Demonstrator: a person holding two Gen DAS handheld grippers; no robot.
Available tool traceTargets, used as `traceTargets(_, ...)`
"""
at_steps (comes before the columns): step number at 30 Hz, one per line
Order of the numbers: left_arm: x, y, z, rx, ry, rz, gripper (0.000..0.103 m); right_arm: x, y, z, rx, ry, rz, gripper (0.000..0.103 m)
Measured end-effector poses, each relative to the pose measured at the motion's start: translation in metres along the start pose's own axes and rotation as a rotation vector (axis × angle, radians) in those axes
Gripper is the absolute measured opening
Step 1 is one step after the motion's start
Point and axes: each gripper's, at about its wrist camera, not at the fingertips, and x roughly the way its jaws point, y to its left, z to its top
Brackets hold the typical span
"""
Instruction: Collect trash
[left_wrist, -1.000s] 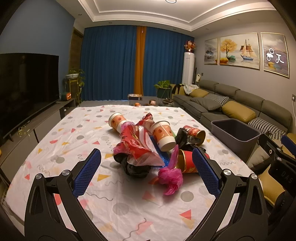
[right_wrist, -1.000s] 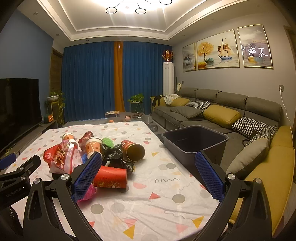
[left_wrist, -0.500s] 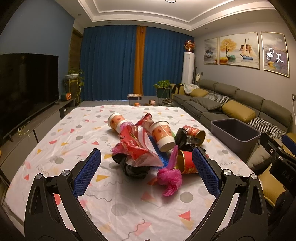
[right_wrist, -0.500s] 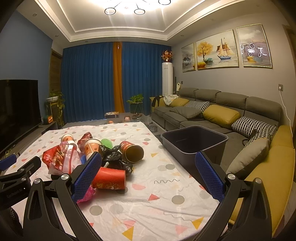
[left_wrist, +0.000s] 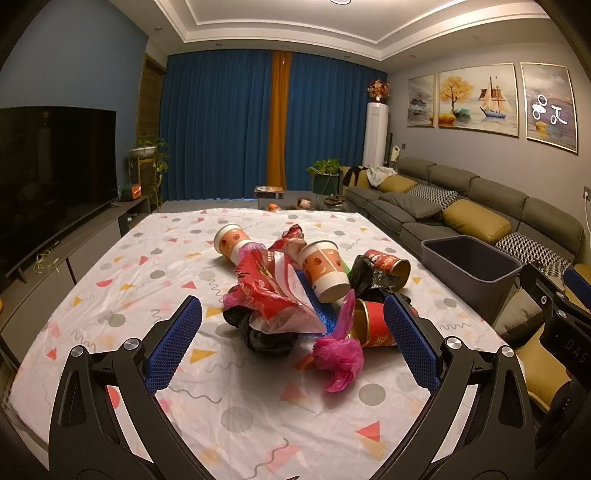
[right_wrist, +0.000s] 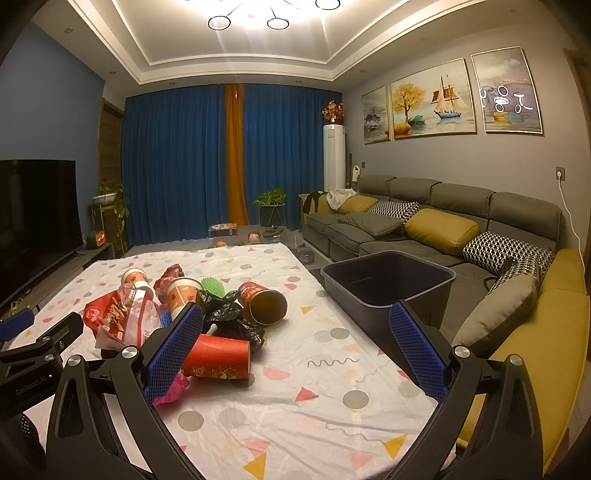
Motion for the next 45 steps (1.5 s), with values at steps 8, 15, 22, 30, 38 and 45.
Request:
traceTargets(8,0.0002,-0.0001,0.0001,-0.001,0.001,0.001,0.097,-0.0005,0.0001,-0.0014,0.0,0.0,0.0,0.098)
traceTargets(15,0.0003,0.0,0.0003,0.0,0.002,0.0,0.097,0.0018,-0.001,-0.001,0.002,0.0,0.0,0.098)
traceTargets(22,0.001,-0.0003,-0.0002,-0.002,0.003,-0.001,0.097,0.0018,-0.0008,-0.002,0.002,-0.001,0.002,0.098)
traceTargets(30,0.0003,-0.0001,0.0004,-0.002,0.003,0.0,0.097,0.0028,-0.0012,-0.0013,0.003,0.002,0.001,0.098)
traceTargets(38,0.0004,0.0001,0.0004,-0.003,0.003,0.0,0.097,0.0045,-0.0005,-0.0021,0.005,0.003,0.004,0.098)
traceTargets(45,0.0024,-0.0022,0.0008,-0.001,0.006,-0.001,0.097,0.0063,-0.0001,-0.0046,0.005,0.003,0.004,0.098)
